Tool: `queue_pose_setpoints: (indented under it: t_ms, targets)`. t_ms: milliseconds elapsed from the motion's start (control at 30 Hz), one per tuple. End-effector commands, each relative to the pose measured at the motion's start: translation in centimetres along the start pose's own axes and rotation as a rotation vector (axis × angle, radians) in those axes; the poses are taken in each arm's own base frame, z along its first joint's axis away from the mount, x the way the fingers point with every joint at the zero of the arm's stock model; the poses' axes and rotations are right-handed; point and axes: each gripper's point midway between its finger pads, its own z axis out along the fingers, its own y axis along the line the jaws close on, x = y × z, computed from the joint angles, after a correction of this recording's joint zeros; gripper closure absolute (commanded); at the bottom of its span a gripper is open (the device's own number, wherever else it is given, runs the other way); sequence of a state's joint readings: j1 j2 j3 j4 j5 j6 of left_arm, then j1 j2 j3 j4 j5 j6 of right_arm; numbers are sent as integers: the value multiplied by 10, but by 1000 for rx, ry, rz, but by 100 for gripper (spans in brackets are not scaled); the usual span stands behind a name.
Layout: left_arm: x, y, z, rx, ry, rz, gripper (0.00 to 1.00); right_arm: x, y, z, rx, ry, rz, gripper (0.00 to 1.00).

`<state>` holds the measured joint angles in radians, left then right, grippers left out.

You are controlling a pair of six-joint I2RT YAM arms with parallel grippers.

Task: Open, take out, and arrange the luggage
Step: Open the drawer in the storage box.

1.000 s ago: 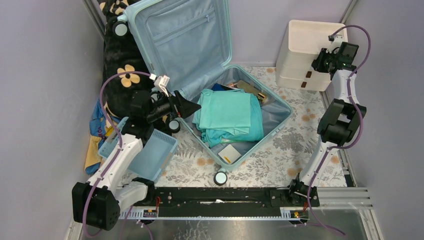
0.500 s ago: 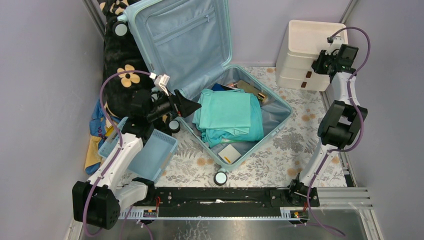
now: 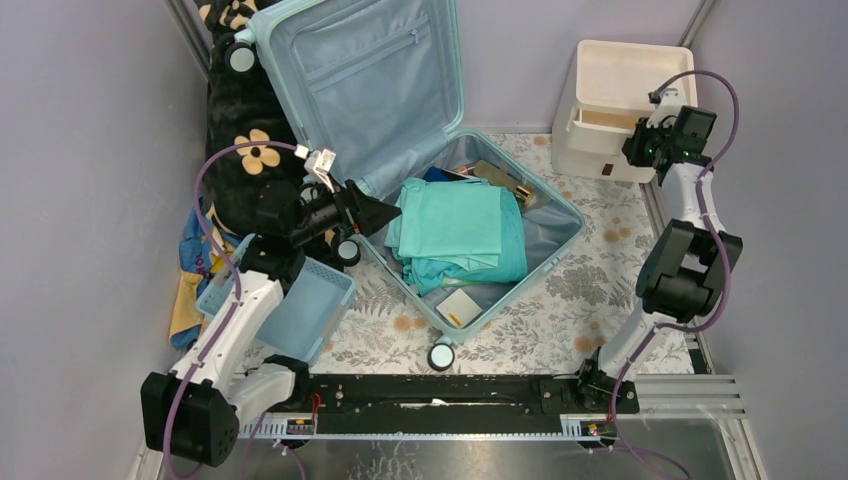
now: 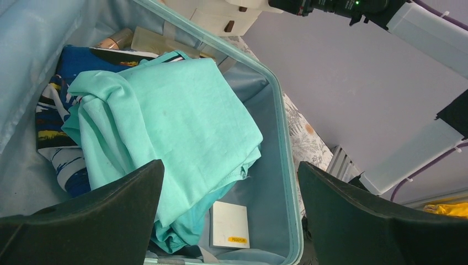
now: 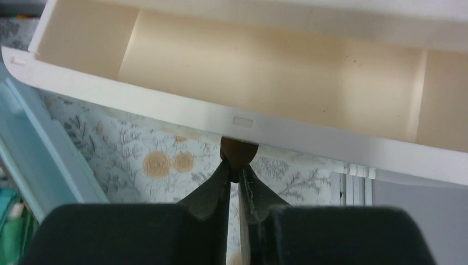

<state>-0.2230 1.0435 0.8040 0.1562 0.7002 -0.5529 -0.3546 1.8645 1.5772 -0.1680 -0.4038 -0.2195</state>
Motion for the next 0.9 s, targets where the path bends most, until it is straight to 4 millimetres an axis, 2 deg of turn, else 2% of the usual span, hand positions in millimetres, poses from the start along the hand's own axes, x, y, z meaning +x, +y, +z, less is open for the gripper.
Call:
queue_pose_setpoints:
  t_ms: [0, 233, 533, 567, 633, 700, 867]
  targets:
    - [-14, -19, -2, 65, -37, 53, 2, 8, 28, -38, -58, 20, -52, 99]
    - [-13, -23, -1, 90, -29, 40, 2, 43, 36, -65, -43, 86, -67, 99]
    - [-5, -29, -3, 121, -33, -25, 3, 60, 47, -88, -49, 114, -44, 98]
    - [-4, -30, -3, 124, -34, -29, 3, 59, 45, -89, -37, 109, -48, 95]
    - [-2, -31, -2, 131, -28, -39, 3, 54, 41, -92, -16, 103, -52, 76]
    - [-1, -34, -2, 140, -20, -47, 3, 49, 39, -96, -15, 105, -57, 64]
    - [0, -38, -1, 141, -18, -50, 4, 33, 42, -111, -23, 77, -85, 48]
